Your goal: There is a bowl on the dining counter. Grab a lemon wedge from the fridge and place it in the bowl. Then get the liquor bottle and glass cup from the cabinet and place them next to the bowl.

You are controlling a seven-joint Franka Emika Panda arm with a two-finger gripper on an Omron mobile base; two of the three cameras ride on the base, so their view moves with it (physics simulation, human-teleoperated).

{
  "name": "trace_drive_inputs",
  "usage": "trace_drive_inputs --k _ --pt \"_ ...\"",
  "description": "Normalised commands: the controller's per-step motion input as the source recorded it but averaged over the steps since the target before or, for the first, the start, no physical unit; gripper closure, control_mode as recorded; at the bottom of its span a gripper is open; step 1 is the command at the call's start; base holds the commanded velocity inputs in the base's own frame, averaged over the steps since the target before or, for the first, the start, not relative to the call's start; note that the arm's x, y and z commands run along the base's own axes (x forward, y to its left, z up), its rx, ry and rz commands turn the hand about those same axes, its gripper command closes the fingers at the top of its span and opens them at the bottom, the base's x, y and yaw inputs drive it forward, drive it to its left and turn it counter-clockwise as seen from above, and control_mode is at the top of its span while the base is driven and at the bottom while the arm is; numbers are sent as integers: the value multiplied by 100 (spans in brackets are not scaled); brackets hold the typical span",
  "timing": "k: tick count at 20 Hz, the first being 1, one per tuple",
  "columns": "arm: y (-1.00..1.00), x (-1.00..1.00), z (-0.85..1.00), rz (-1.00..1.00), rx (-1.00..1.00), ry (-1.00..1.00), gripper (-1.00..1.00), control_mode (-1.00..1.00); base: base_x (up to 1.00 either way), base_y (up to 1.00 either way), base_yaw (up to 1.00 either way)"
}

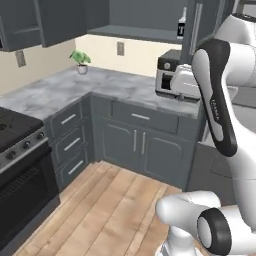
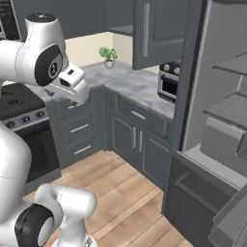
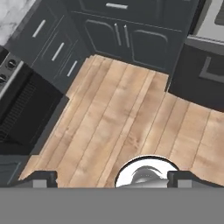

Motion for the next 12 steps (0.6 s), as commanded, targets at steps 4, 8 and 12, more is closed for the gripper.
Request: trace_drive_inputs --k 4,8,12 --pt "0 0 0 0 0 0 -100 100 100 22 -46" --pt "0 0 0 0 0 0 -100 100 100 28 -45" --pt "0 0 0 0 0 0 -100 100 96 49 -42"
